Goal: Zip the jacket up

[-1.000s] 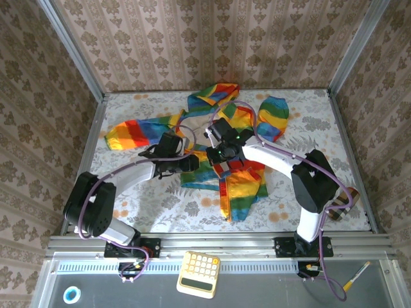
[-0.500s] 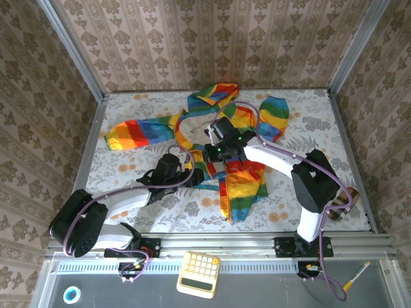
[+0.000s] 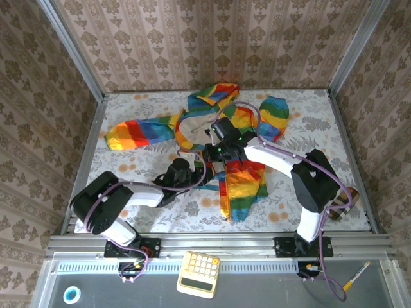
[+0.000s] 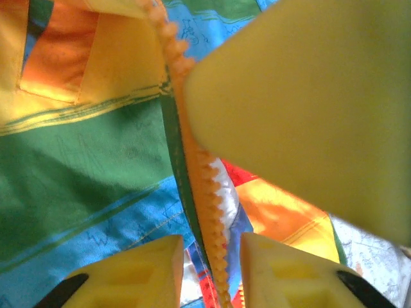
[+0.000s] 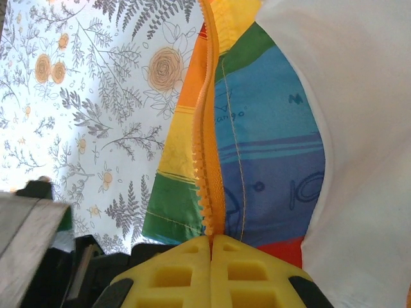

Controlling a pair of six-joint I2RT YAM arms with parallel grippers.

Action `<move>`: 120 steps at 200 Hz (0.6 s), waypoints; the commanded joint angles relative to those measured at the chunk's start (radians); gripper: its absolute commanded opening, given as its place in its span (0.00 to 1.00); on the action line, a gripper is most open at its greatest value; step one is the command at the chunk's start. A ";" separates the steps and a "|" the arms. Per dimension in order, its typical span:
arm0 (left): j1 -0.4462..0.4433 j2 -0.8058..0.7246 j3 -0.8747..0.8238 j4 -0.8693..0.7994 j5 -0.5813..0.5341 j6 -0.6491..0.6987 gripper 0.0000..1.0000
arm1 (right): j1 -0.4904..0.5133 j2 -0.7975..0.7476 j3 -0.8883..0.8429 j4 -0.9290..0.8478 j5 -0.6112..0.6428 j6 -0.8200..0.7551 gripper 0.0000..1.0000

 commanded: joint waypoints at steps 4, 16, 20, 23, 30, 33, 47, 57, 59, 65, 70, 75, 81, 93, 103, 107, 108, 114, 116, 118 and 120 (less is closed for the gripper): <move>-0.003 -0.043 -0.052 0.106 -0.068 -0.041 0.03 | -0.013 -0.042 -0.011 0.017 -0.017 0.014 0.07; 0.015 -0.114 -0.071 0.010 -0.080 -0.034 0.00 | -0.024 -0.058 -0.014 0.008 -0.008 0.006 0.20; 0.023 -0.150 -0.075 -0.039 -0.081 -0.029 0.00 | -0.029 -0.064 -0.014 0.004 -0.005 0.003 0.24; 0.031 -0.177 -0.076 -0.083 -0.083 -0.026 0.00 | -0.035 -0.067 -0.016 0.001 -0.005 0.001 0.26; 0.051 -0.248 -0.074 -0.209 -0.084 -0.015 0.00 | -0.046 -0.082 -0.020 -0.008 -0.005 -0.007 0.33; 0.063 -0.282 -0.070 -0.272 -0.084 -0.007 0.00 | -0.054 -0.088 -0.022 -0.010 -0.004 -0.010 0.34; 0.123 -0.452 -0.031 -0.611 -0.091 0.043 0.00 | -0.089 -0.114 -0.040 -0.019 -0.006 -0.022 0.37; 0.179 -0.578 0.010 -0.862 -0.101 0.095 0.00 | -0.117 -0.130 -0.064 -0.022 -0.009 -0.030 0.37; 0.192 -0.606 0.019 -0.909 -0.102 0.103 0.00 | -0.122 -0.133 -0.069 -0.021 -0.008 -0.031 0.37; 0.234 -0.679 0.047 -1.049 -0.106 0.140 0.00 | -0.139 -0.140 -0.086 -0.022 -0.006 -0.035 0.36; 0.270 -0.733 0.071 -1.155 -0.101 0.174 0.00 | -0.151 -0.143 -0.100 -0.020 -0.005 -0.039 0.35; 0.315 -0.787 0.103 -1.252 -0.095 0.207 0.00 | -0.165 -0.144 -0.116 -0.019 -0.006 -0.042 0.35; 0.375 -0.839 0.142 -1.363 -0.089 0.250 0.00 | -0.182 -0.142 -0.132 -0.019 -0.009 -0.045 0.34; 0.461 -0.902 0.219 -1.520 -0.097 0.315 0.00 | -0.208 -0.131 -0.163 -0.015 -0.014 -0.049 0.31; 0.473 -0.917 0.255 -1.507 -0.046 0.366 0.00 | -0.223 -0.124 -0.196 0.001 -0.007 -0.046 0.27; 0.472 -0.905 0.273 -1.509 -0.030 0.375 0.00 | -0.227 -0.122 -0.209 0.009 -0.006 -0.045 0.26; 0.472 -0.898 0.278 -1.511 -0.029 0.376 0.00 | -0.228 -0.121 -0.211 0.011 -0.006 -0.045 0.26; 0.468 -0.853 0.316 -1.535 -0.029 0.387 0.00 | -0.232 -0.115 -0.225 0.019 -0.008 -0.046 0.25; 0.466 -0.835 0.330 -1.546 -0.029 0.392 0.00 | -0.234 -0.112 -0.229 0.021 -0.009 -0.045 0.25; 0.463 -0.815 0.345 -1.557 -0.028 0.398 0.00 | -0.235 -0.109 -0.231 0.023 -0.009 -0.046 0.25; 0.460 -0.793 0.360 -1.568 -0.029 0.404 0.00 | -0.236 -0.105 -0.233 0.023 -0.011 -0.046 0.24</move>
